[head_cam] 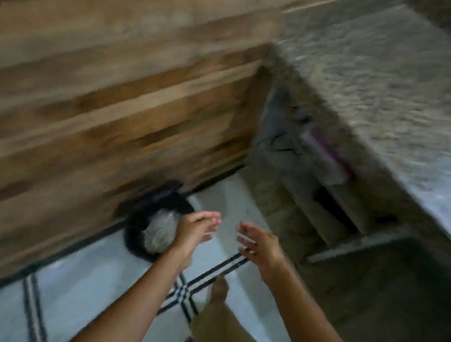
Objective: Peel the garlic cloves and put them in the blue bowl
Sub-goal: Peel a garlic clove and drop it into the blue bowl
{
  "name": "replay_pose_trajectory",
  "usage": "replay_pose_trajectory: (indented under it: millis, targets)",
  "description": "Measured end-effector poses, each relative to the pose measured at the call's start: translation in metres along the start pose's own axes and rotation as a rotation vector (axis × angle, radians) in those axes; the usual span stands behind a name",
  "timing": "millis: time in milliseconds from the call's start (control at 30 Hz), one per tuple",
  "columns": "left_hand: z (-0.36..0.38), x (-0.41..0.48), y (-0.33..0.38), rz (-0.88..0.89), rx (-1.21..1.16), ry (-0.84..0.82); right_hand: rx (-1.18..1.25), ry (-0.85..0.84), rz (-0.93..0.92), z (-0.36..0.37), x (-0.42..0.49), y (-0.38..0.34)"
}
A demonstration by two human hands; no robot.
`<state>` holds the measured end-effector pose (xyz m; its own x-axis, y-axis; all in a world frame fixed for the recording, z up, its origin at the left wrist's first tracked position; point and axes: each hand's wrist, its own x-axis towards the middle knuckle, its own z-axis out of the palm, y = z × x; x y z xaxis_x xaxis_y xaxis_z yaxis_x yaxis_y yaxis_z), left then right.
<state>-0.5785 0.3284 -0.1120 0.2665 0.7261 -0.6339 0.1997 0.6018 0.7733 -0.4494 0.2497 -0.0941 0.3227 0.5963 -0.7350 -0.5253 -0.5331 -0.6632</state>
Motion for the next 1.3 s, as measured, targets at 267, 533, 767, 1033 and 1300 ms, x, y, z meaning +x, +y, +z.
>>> replay_pose_trajectory:
  millis: [267,533,767,1033,1300]
  targets:
    - [0.266,-0.082,0.038,0.097,0.276,-0.603,0.433,0.570,-0.337,-0.231,-0.125,-0.028]
    - [0.514,-0.150,-0.002,0.441,0.650,-0.906,0.622,0.823,-0.407,-0.438,-0.187,-0.012]
    - [0.628,-0.122,-0.037,1.201,1.345,-0.813,0.164,1.171,-0.485,-0.570,-0.182,-0.025]
    - [0.674,-0.121,0.043,1.332,0.883,-0.513,-0.170,1.409,-0.370,-0.678,-0.176,-0.026]
    - [0.722,-0.110,0.055,1.174,1.030,-0.561,-0.111,1.144,-0.311,-0.705,-0.175,-0.028]
